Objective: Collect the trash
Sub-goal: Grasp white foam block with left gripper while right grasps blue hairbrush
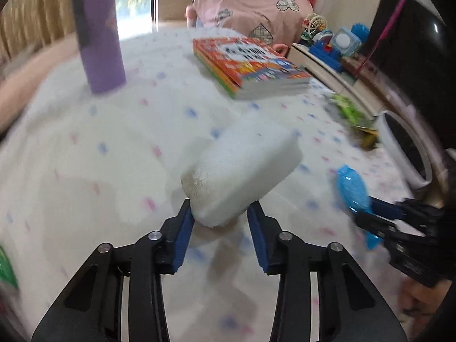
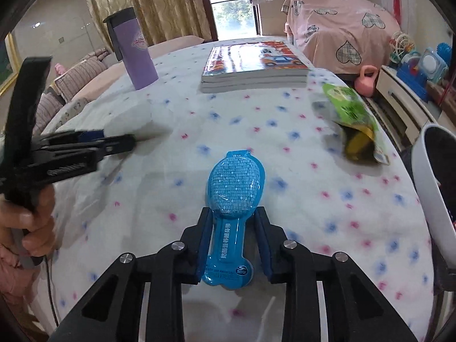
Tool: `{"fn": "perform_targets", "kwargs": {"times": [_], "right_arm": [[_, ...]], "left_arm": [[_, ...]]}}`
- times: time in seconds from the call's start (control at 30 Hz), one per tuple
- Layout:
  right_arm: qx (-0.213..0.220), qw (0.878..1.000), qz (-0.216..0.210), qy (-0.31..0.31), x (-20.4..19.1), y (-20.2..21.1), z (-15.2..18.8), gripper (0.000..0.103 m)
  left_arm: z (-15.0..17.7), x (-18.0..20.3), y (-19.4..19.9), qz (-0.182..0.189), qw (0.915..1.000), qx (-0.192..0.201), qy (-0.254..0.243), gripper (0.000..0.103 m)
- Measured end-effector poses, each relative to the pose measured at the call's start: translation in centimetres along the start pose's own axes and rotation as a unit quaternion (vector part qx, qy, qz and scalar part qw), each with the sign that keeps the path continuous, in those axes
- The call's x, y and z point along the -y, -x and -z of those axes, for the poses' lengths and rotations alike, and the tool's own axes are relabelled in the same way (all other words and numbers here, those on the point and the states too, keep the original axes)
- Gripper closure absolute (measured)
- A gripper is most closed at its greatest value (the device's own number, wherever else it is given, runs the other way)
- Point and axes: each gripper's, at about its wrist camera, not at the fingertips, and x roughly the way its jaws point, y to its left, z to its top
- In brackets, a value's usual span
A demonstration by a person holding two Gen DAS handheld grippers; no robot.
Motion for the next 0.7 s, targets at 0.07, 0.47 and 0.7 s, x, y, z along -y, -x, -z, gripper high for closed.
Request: {"fn": "perform_targets", "kwargs": {"times": [0.07,0.47,0.7], "right_arm": [[0.0,1.0,-0.007,0.001,1.0,0.8,0.6,0.073],[0.004,0.999,-0.009,-0.032,5.1,3.2,2.4,0.071],[0.025,0.998,-0.012,-0.052,5.2,3.1,2.5,0.058]], "left_arm": [[1.4,1.1,0.6,0.018,0.9998,-0.007,0.01,0.067],[4.4,6.3,1.0,0.028,0.9992,-0.009,0.026,0.061],[3.6,6.6,1.3,-0.007,0.9997,0.02,0.01,0.032]]}}
